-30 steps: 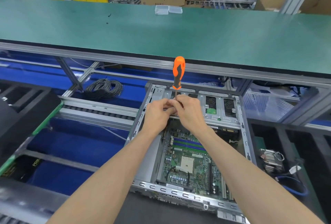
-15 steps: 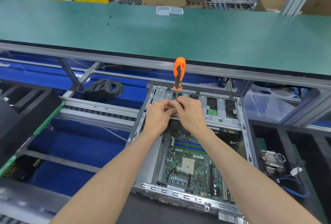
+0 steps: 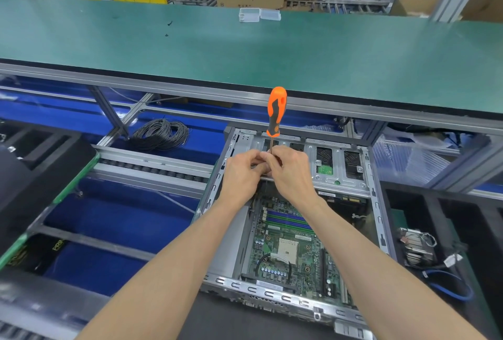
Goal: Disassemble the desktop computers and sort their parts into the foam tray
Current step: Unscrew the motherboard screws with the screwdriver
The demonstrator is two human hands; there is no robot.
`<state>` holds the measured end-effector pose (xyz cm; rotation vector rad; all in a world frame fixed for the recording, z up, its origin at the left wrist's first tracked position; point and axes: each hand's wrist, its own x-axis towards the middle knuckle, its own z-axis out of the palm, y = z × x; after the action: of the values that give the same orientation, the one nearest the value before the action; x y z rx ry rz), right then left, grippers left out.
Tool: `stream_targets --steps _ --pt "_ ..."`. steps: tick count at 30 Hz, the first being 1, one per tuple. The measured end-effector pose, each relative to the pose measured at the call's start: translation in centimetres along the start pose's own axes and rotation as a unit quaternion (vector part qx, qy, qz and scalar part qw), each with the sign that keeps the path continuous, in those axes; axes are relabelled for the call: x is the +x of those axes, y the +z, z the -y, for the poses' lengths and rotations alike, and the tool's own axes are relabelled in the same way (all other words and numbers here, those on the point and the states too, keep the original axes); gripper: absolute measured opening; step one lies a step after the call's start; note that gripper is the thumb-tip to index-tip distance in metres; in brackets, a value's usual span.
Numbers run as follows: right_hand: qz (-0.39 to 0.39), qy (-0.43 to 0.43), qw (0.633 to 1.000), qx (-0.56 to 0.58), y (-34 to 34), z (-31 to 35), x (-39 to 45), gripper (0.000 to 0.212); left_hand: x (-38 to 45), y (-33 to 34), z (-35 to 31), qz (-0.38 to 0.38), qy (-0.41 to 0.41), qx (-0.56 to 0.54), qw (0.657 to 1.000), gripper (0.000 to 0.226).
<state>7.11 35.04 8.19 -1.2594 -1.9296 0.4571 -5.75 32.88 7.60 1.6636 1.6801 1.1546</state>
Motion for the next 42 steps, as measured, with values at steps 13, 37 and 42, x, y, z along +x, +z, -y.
stream_targets --steps 13,37,42 --pt "0.057 0.020 0.995 -0.078 -0.6 0.4 0.9 0.022 -0.3 -0.2 -0.4 -0.001 0.001 0.006 1.000 0.030" --pt "0.173 -0.120 0.964 -0.160 -9.4 10.5 7.4 0.019 -0.5 0.0 -0.6 0.003 -0.054 -0.028 0.998 0.011" --pt "0.147 -0.086 0.952 -0.256 -9.6 9.9 7.3 0.032 -0.5 0.1 -0.7 0.002 -0.052 -0.020 0.998 0.011"
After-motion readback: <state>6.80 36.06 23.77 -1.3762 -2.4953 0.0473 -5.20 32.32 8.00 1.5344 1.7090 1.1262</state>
